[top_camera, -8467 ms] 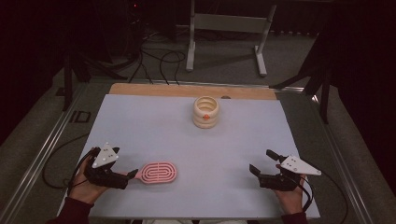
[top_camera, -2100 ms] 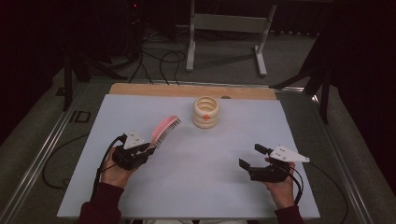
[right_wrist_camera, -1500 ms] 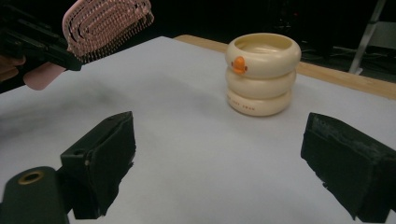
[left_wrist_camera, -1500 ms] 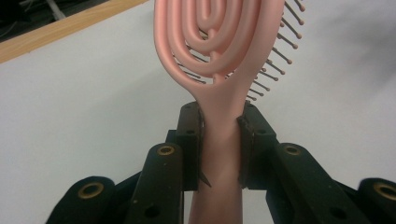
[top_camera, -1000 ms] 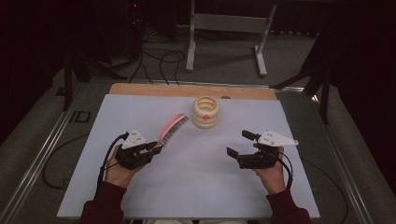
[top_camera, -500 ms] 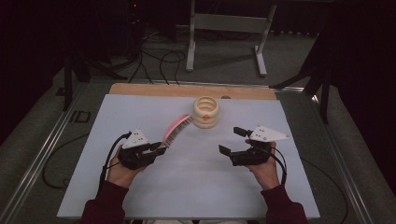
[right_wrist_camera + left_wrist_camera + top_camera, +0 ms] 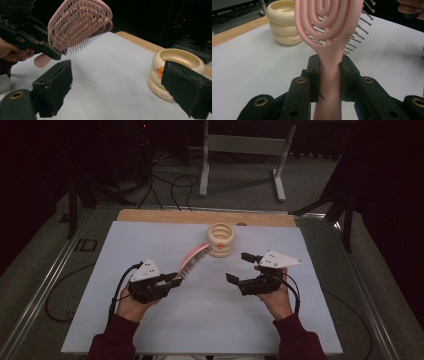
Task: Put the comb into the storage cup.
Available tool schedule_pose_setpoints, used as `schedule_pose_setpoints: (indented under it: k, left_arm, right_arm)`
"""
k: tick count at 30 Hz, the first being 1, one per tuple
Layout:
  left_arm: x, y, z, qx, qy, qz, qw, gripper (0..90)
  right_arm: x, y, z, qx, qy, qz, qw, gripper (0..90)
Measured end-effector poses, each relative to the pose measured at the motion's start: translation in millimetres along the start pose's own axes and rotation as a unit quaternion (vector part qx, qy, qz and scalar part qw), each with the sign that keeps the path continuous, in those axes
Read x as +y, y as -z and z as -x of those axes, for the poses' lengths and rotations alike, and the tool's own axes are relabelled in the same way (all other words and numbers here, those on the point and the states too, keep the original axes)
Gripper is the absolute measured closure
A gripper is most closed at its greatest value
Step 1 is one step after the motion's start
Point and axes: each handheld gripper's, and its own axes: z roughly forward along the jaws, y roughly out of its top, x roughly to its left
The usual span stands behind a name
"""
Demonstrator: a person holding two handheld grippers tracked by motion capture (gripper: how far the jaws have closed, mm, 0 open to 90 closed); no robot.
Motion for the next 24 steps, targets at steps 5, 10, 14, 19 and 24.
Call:
schedule_pose_setpoints:
  k: [5, 10, 14, 19, 24]
  left_arm:
    - [2.1, -2.5, 3.7, -0.013, -0.010, 0.000, 0.9999, 74.3]
    - [3.2, -3.6, 6.1, -0.027, -0.017, 0.006, 0.9995, 74.4]
    - [4.5, -3.7, 8.5, -0.034, -0.021, 0.009, 0.9991, 74.4]
    - [5.7, -4.2, 10.9, -0.038, -0.024, 0.013, 0.9989, 74.4]
    - [6.6, -6.1, 13.1, -0.054, -0.026, 0.015, 0.9981, 74.5]
  right_arm:
    - [5.8, -5.6, -3.2, 0.011, 0.008, 0.000, 0.9999, 9.8]
    - [9.8, -11.5, -6.4, 0.019, 0.012, -0.001, 0.9998, 9.8]
    - [12.0, -16.0, -7.9, 0.026, 0.013, -0.002, 0.9996, 9.8]
    - [14.3, -19.7, -9.0, 0.034, 0.013, 0.001, 0.9993, 9.8]
    - [17.0, -22.3, -10.4, 0.045, 0.013, 0.003, 0.9989, 9.8]
